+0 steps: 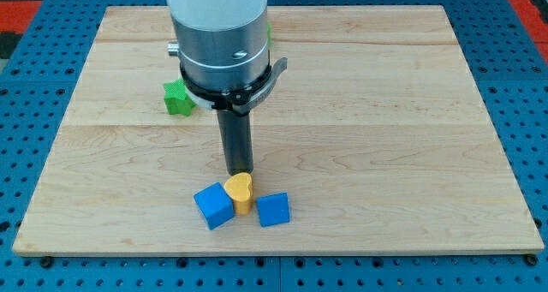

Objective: Slide the yellow hexagon to the left of the green circle

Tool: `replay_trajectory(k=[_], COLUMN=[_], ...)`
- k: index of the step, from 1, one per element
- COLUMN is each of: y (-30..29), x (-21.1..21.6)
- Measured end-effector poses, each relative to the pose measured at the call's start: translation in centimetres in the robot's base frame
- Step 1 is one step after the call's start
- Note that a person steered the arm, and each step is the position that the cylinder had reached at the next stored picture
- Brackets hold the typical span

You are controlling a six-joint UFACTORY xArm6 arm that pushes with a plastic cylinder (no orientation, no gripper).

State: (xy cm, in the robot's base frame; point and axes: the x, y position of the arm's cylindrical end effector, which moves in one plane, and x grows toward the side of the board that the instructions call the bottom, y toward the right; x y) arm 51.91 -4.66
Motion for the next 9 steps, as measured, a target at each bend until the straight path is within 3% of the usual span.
replay_trajectory(k=[1,2,4,5,7,9], y=[0.7,6.7,11.1,8.6,-4.4,-9.4], x=[-2.9,-8.7,-24.0,-31.4,-31.4,-29.2])
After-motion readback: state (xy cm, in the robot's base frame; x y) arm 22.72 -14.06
